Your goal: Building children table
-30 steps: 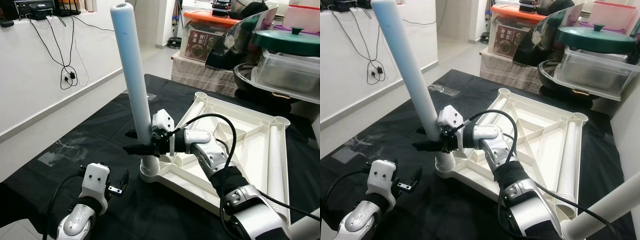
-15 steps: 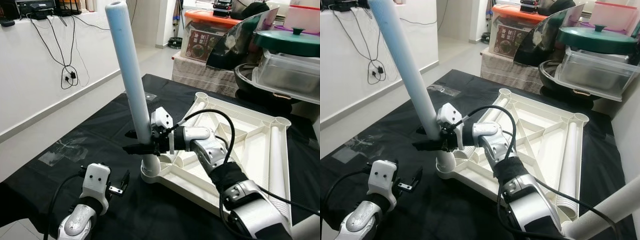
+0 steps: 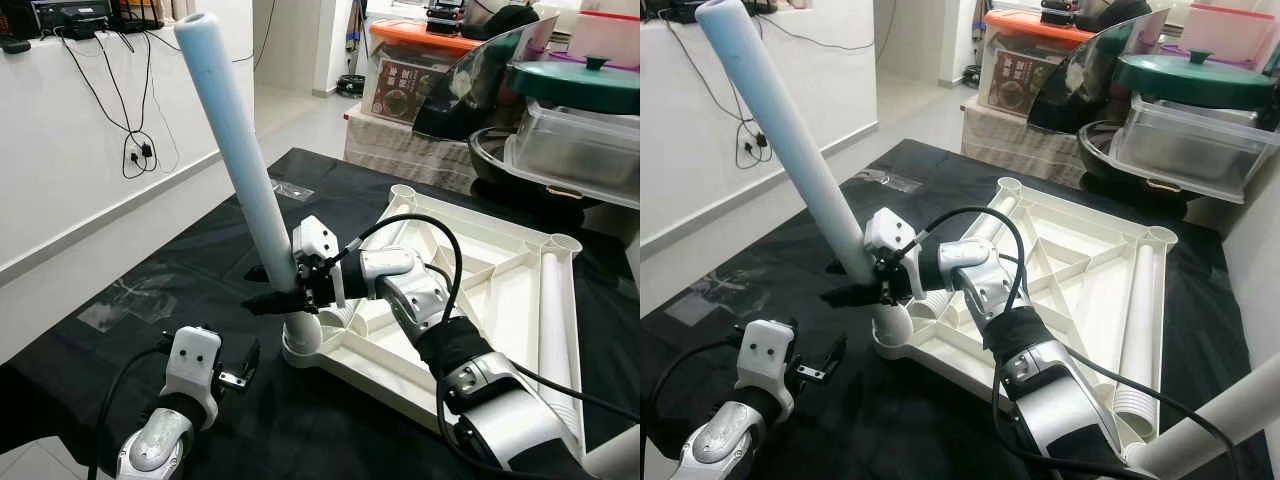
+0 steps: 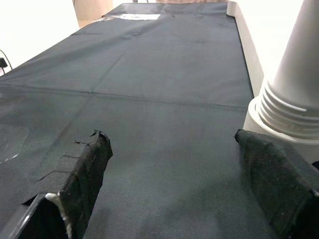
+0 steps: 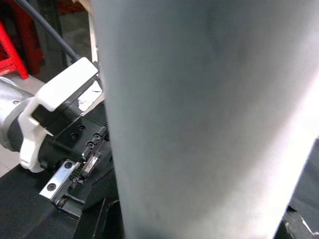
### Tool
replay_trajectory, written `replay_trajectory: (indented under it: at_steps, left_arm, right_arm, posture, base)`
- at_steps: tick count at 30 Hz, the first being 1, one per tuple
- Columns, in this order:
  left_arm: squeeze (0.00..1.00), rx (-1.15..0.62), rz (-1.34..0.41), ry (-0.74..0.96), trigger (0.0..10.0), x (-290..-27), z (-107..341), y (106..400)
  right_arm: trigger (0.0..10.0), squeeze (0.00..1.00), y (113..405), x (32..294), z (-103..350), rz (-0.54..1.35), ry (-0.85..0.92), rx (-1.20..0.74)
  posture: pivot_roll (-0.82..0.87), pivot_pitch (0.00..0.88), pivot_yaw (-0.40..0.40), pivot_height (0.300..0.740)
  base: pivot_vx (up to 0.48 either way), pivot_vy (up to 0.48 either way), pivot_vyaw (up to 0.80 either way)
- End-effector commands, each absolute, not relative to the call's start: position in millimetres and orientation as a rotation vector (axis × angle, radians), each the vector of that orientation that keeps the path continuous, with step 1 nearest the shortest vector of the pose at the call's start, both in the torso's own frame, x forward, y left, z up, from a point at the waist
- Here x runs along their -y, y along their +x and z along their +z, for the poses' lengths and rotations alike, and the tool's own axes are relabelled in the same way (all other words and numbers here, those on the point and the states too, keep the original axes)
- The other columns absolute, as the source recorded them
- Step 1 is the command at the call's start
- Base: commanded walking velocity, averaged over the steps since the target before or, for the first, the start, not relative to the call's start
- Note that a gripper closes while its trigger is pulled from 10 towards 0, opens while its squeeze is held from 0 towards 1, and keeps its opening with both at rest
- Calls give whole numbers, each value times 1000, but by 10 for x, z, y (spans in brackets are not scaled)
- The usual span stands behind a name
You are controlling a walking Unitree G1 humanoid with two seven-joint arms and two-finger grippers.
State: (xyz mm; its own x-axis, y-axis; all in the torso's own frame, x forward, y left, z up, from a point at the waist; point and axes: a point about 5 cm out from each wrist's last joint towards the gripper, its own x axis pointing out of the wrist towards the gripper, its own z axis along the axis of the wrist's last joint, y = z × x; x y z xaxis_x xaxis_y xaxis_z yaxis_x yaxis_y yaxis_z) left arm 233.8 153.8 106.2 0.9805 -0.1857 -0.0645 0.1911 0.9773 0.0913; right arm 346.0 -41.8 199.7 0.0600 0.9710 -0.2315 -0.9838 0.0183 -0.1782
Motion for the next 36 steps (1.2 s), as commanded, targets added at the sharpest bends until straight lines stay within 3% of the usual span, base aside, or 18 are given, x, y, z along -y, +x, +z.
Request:
replay_trajectory:
  at_steps: [1,18,24,27,32,36]
  left_arm:
    - [0,-63,-195,103,10000,-1512,1029,2336]
    - [0,-63,-190,102,10000,-1518,1025,2339]
    - [0,-67,-182,103,10000,-1529,1016,2324]
    - [0,-69,-175,104,10000,-1538,1014,2319]
    - [0,-69,-171,106,10000,-1545,1014,2317]
    - [0,-69,-169,106,10000,-1553,1013,2318]
  right_arm:
    - [10000,0,3468,467,1798,1488,-322,-167]
    - [10000,0,3544,437,1722,1351,-214,-242]
    - [10000,0,3594,464,1606,1134,-138,-259]
    - [10000,0,3635,523,1555,889,-92,-216]
    - [10000,0,3574,535,1528,762,-74,-165]
    - [10000,0,3515,602,1487,550,-41,-143]
  posture:
    - [104,0,-113,740]
    - [100,0,-115,740]
    - [102,0,-123,740]
    - [98,0,-123,740]
    - [97,0,-123,740]
    - [92,0,-117,740]
  base:
    - [0,0,0]
    - [0,0,0]
    - [0,0,0]
    - [0,0,0]
    - [0,0,0]
    - [0,0,0]
